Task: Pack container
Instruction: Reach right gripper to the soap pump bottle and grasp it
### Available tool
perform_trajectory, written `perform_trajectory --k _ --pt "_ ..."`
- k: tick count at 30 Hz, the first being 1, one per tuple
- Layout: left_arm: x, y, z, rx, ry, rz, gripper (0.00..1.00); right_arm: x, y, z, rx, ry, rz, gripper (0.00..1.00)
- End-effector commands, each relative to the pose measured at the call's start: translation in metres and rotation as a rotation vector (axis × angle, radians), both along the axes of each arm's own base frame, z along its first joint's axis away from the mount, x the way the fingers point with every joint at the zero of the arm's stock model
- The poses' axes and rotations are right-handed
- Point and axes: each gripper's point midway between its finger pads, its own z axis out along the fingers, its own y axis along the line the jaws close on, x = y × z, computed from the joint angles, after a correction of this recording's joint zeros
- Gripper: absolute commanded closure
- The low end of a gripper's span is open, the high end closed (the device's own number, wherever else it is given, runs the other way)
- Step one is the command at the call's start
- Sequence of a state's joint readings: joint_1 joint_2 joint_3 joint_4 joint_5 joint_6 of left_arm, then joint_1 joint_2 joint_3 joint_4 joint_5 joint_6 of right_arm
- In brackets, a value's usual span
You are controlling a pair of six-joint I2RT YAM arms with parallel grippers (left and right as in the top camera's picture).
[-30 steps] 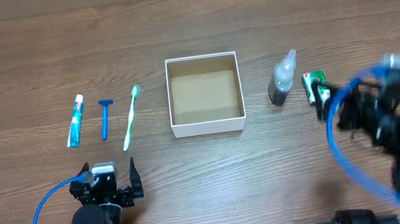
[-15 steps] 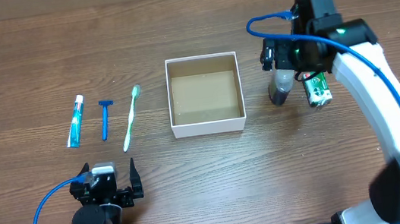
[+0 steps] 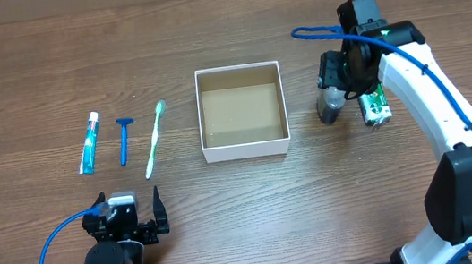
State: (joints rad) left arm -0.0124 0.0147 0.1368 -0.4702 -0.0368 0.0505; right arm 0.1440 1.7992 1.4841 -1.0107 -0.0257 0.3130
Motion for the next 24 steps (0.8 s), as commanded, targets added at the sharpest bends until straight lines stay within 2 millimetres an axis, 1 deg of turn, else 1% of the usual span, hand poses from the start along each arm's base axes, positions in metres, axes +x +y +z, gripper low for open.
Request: perform_trajectory --k 1,3,4,7,8,14,18,20,21,23,24 --pt "0.0 -0.001 0.001 -0.024 -0.01 0.003 0.0 -0.003 -0.002 -0.004 0.001 0.015 -0.006 0.37" --pt "0.0 -0.001 0.001 -0.024 -0.01 0.003 0.0 -0.003 -0.002 -0.004 0.0 0.015 -0.006 0.37" --pt "0.0 -0.001 0.001 -0.024 -0.01 0.003 0.0 -0.003 -0.002 -0.004 0.0 0.015 -0.006 0.4" --pt "0.0 -0.001 0.001 -0.024 -0.01 0.003 0.0 -0.003 -0.002 -0.004 0.0 0.016 -0.006 0.55" --pt "0.0 -0.001 0.001 -0.024 -0.01 0.003 0.0 -0.003 -0.002 -0.004 0.0 0.016 -0.006 0.58" --pt "0.0 -0.001 0.001 -0.024 -0.01 0.003 0.0 -0.01 -0.004 -0.006 -0.014 0.046 -0.009 0.65" --pt "0.0 -0.001 0.001 -0.024 -0.01 0.003 0.0 -0.012 -0.008 -0.004 -0.031 0.051 -0.013 0.66" --pt "0.0 -0.001 0.001 -0.024 -0.01 0.003 0.0 -0.012 -0.008 0.007 -0.031 0.041 -0.012 0.67" --pt "0.0 -0.001 0.001 -0.024 -0.01 0.003 0.0 -0.011 -0.008 0.015 -0.034 0.031 -0.012 0.69" --pt "0.0 -0.001 0.001 -0.024 -0.01 0.003 0.0 -0.01 -0.009 0.046 -0.035 -0.016 -0.008 0.71" --pt "0.0 -0.001 0.001 -0.024 -0.01 0.003 0.0 -0.01 -0.008 0.057 -0.032 -0.035 -0.008 0.72"
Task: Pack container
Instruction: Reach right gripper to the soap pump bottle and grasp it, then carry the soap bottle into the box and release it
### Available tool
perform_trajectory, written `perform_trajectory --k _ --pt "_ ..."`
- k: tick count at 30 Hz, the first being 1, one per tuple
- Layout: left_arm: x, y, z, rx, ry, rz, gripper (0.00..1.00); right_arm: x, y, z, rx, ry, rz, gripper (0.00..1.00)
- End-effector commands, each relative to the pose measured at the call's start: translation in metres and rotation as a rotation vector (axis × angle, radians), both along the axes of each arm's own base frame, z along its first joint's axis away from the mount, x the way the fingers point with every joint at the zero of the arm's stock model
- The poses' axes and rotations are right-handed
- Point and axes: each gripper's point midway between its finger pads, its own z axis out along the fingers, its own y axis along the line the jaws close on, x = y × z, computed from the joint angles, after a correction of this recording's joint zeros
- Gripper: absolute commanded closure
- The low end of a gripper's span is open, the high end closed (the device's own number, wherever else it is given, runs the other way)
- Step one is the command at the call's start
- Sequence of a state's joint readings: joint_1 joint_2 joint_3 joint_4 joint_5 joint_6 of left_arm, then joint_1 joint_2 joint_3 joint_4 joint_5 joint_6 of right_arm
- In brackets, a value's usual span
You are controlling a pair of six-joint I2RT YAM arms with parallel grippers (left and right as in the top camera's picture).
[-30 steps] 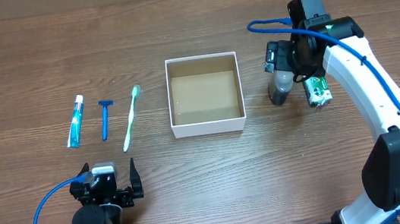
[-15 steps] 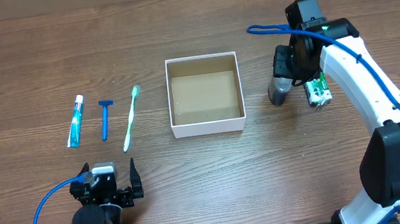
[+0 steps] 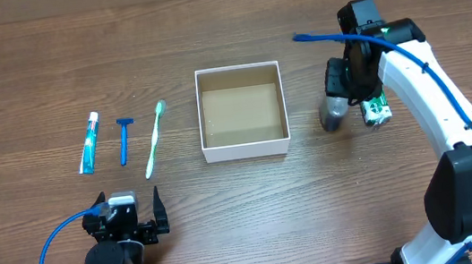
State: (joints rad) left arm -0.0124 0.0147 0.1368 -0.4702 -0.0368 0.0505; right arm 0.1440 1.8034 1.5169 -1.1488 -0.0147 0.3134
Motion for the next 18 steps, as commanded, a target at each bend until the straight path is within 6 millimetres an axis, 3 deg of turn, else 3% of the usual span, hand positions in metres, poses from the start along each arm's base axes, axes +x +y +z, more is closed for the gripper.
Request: perform_trajectory --k 1,3,5,8,12,18 --pt "0.0 -0.001 0.001 -0.024 -0.01 0.003 0.0 0.013 -0.002 0.076 -0.001 -0.173 0.001 0.73" --pt "0.0 -0.001 0.001 -0.024 -0.01 0.003 0.0 0.008 0.004 0.116 0.014 -0.246 0.016 0.74" --pt "0.0 -0.001 0.001 -0.024 -0.01 0.003 0.0 0.002 0.014 0.142 0.027 -0.294 0.043 0.77" --pt "0.0 -0.001 0.001 -0.024 -0.01 0.003 0.0 -0.013 0.047 0.177 0.06 -0.366 0.135 0.79" --pt "0.0 -0.001 0.001 -0.024 -0.01 0.003 0.0 -0.024 0.093 0.191 0.097 -0.414 0.255 0.79" --pt "0.0 -0.001 0.001 -0.024 -0.01 0.003 0.0 -0.019 0.138 0.175 0.122 -0.401 0.323 0.79"
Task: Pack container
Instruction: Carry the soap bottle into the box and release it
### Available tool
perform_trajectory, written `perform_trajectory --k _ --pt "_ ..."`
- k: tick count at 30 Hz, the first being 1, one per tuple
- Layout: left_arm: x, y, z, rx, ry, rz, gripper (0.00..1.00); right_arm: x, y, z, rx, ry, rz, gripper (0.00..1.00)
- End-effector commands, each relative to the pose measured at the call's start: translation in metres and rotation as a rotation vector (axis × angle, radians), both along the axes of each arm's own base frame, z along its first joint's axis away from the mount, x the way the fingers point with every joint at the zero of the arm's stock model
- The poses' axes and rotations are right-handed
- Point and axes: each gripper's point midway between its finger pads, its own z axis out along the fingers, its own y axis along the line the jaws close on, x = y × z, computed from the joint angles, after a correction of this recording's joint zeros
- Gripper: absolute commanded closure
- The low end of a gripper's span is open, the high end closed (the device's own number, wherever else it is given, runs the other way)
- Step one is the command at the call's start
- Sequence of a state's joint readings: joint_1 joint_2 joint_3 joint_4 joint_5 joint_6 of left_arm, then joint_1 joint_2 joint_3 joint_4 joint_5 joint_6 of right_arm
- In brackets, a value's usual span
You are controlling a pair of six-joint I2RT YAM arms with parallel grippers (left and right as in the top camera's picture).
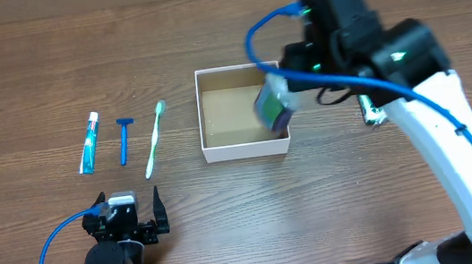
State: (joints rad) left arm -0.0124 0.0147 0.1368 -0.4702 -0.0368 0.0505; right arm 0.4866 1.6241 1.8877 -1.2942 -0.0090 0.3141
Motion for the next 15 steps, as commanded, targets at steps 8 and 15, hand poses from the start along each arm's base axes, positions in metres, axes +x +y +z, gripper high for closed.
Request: perform_trajectory --k 8,15 --pt "0.0 -0.001 0.001 -0.024 -0.01 0.003 0.0 0.053 0.031 -0.076 -0.046 0.093 -0.029 0.79" --pt "0.0 -0.001 0.001 -0.024 -0.01 0.003 0.0 0.081 0.028 -0.119 -0.116 0.112 -0.068 0.79"
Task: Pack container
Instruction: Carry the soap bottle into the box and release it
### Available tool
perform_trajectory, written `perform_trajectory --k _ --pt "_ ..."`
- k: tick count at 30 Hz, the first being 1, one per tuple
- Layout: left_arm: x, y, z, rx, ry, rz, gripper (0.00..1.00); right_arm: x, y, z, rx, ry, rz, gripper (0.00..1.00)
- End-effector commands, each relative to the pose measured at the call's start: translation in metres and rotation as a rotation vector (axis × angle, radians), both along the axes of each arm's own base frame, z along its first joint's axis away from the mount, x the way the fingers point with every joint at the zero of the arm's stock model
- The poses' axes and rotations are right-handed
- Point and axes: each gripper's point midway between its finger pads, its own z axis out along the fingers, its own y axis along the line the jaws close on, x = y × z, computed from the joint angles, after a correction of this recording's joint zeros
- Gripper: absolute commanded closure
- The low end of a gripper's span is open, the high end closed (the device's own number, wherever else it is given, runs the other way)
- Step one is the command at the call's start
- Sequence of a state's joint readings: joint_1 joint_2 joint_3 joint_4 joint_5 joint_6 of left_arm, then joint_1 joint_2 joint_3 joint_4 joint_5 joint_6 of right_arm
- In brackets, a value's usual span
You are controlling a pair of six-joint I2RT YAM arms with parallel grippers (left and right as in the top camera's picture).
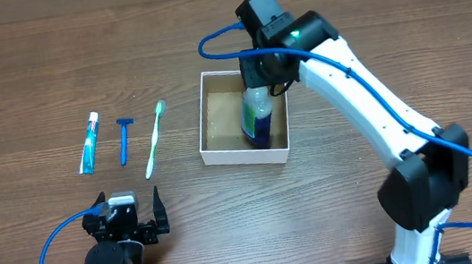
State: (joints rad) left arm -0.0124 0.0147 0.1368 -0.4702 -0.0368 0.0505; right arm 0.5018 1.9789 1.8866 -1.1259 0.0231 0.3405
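The white open box (207,117) sits mid-table. Inside it, against its right wall, a pale bottle with a dark blue end (257,119) points its top toward the far side. My right gripper (257,86) reaches down over the box's far right corner and is shut on the bottle's top; its fingers are mostly hidden under the wrist. A toothpaste tube (88,143), a blue razor (125,138) and a green toothbrush (155,139) lie in a row left of the box. My left gripper (128,205) rests open near the front edge, holding nothing.
The right arm's white link (368,102) runs diagonally over the table right of the box and covers what lies beneath it. A blue cable (55,240) loops beside the left arm's base at the front left.
The right gripper has moved left and down with the bottle, from above the box's right wall to inside the box. The box stands slightly shifted. The left arm has not moved.
The right gripper was at a bottle standing right of the box, beside a green-labelled item. Then it was closed around that bottle on the table. Then it held the bottle in the air over the box's right edge, and now the bottle is inside the box.
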Motion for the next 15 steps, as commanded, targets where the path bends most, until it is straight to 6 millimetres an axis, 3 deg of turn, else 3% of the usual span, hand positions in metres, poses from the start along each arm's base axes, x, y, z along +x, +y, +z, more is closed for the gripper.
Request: perform_trajectory --k 1,8,15 --pt "0.0 -0.001 0.001 -0.024 -0.01 0.003 0.0 0.014 -0.011 0.008 -0.025 -0.051 -0.036 0.78" --pt "0.0 -0.001 0.001 -0.024 -0.01 0.003 0.0 0.03 -0.013 0.016 -0.067 -0.142 0.013 0.74" --pt "0.0 -0.001 0.001 -0.024 -0.01 0.003 0.0 0.042 -0.021 0.022 -0.132 -0.212 0.019 0.62"
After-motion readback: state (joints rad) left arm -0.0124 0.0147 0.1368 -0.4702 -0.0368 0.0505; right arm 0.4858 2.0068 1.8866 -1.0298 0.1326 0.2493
